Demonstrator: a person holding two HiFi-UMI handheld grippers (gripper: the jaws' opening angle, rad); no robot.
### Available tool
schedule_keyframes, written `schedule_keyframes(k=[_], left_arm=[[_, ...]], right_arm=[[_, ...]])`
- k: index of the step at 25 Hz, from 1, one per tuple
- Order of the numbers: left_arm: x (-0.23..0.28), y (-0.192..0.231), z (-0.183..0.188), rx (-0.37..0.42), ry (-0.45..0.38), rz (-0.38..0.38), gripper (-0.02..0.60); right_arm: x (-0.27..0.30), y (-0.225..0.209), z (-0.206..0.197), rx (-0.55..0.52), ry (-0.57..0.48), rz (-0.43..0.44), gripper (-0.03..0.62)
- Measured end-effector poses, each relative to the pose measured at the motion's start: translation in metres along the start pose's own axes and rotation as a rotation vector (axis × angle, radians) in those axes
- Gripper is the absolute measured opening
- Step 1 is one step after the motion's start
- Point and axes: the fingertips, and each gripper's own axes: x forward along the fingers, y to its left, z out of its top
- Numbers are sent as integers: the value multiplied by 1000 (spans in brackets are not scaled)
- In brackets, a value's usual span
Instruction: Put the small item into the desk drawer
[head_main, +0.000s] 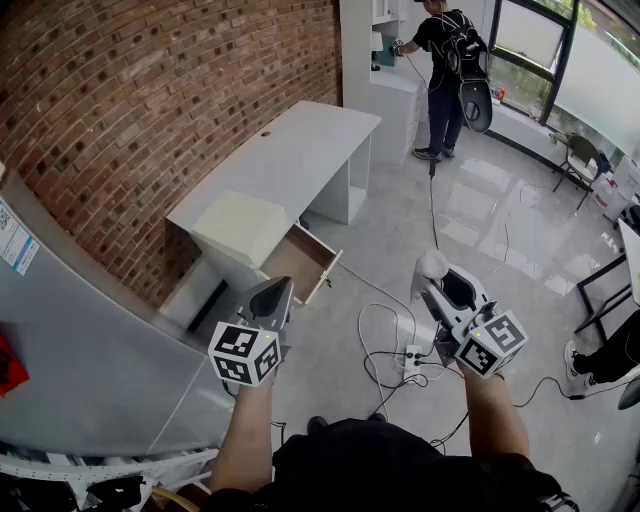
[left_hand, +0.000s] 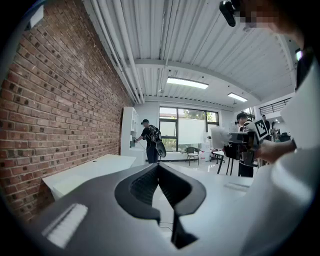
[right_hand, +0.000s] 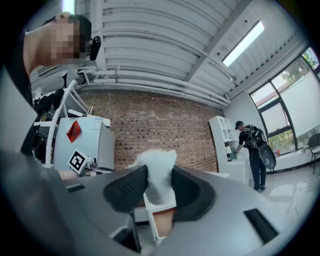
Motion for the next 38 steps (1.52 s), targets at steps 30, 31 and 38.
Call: schedule_keyframes(k=[30, 31, 38], left_arm=[[15, -90, -51, -95, 89, 3, 12], [16, -92, -51, -96, 92, 4, 11], [21, -96, -48, -89, 89, 13, 12]], right_arm=[[-109, -48, -37, 64, 55, -17, 146], [-112, -49, -39, 70, 61, -14, 144], [-117, -59, -47, 112, 64, -13, 144]])
